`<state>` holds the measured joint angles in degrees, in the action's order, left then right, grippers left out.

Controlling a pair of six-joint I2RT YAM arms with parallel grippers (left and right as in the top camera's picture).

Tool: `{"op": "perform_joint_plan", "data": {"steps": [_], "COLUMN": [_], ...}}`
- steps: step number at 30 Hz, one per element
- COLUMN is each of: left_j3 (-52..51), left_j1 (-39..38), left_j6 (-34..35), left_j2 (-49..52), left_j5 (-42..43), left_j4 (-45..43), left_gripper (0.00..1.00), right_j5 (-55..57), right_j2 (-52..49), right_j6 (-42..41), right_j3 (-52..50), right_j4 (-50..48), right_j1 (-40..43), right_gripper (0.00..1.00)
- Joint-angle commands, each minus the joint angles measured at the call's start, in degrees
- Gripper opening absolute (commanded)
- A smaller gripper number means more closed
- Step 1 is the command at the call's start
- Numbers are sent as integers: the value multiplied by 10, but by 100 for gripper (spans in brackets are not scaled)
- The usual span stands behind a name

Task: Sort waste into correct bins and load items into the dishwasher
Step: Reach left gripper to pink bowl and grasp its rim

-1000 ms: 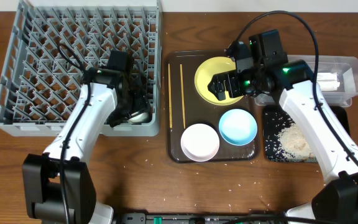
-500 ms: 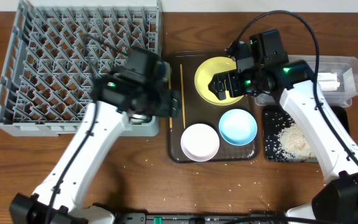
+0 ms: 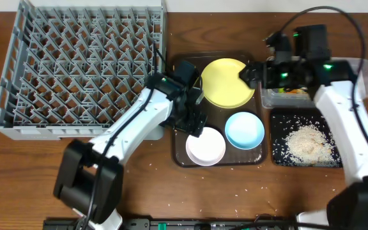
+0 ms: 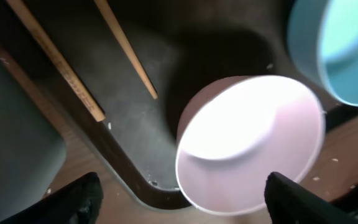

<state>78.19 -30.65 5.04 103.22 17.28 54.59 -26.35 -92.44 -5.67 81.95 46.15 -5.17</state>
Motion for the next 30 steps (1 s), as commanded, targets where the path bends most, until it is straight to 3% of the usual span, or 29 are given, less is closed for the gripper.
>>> {"op": "perform_joint_plan", "data": {"steps": [1,6,17,21,25,30], "left_j3": [-6,-6,-7,-7,-7,-7], "left_j1": [-1,-1,-1,-1,-1,-1], "left_j6": [-10,-44,-44,-44,-39,-39], "left_j2": [38,103,148,159,163,163], "left_j5": [3,104,148,148,147,147], "left_j4": [1,-10,-23,-27,-28,-28], "left_gripper": [85,85,77,65,44,26], "right_j5": [-43,-16,-4,-4,-4,-5], "right_j2": [67,174,225,220,219,219], "right_j6": [-1,10,10,10,10,10], "right_j3": [6,6,5,5,5,5], "right_j4": [-10,-29,-9,3,4,6], "right_j1": [31,71,85,85,85,85], "right_gripper": [99,99,99,99,99,99]}}
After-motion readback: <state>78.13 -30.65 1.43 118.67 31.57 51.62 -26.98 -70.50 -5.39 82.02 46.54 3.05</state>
